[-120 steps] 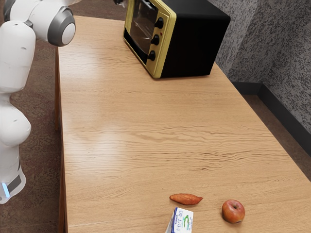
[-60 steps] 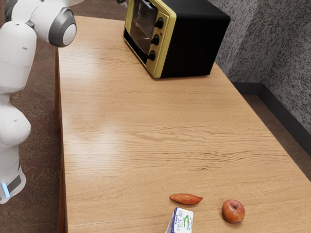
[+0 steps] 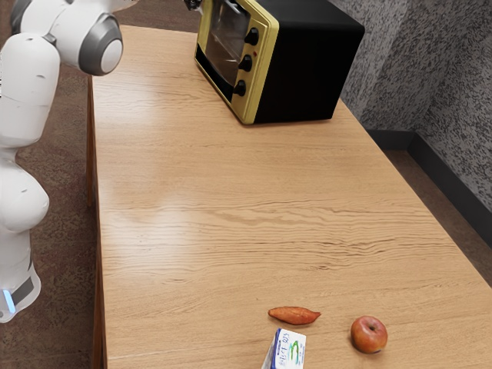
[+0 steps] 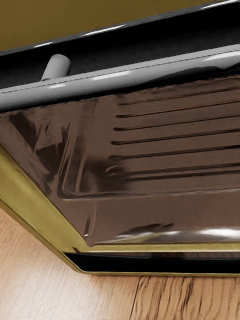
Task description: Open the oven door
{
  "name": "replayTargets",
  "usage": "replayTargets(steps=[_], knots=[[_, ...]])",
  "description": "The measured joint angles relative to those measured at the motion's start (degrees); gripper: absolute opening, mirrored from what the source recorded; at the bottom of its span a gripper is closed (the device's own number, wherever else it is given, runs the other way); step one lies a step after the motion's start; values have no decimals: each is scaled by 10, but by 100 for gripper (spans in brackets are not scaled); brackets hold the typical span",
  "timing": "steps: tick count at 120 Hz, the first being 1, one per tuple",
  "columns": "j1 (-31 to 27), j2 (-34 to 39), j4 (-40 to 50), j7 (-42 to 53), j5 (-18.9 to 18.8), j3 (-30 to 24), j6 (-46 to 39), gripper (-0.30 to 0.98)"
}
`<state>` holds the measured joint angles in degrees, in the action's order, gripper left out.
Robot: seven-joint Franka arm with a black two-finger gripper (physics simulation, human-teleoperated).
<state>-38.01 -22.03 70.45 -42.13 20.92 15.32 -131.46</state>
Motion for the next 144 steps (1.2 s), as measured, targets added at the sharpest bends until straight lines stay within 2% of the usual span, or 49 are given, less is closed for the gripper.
replayTargets(steps=[36,144], knots=[[0,3,17,4,8,1,-1,68],[1,103,179,9,15,4,-33,68]])
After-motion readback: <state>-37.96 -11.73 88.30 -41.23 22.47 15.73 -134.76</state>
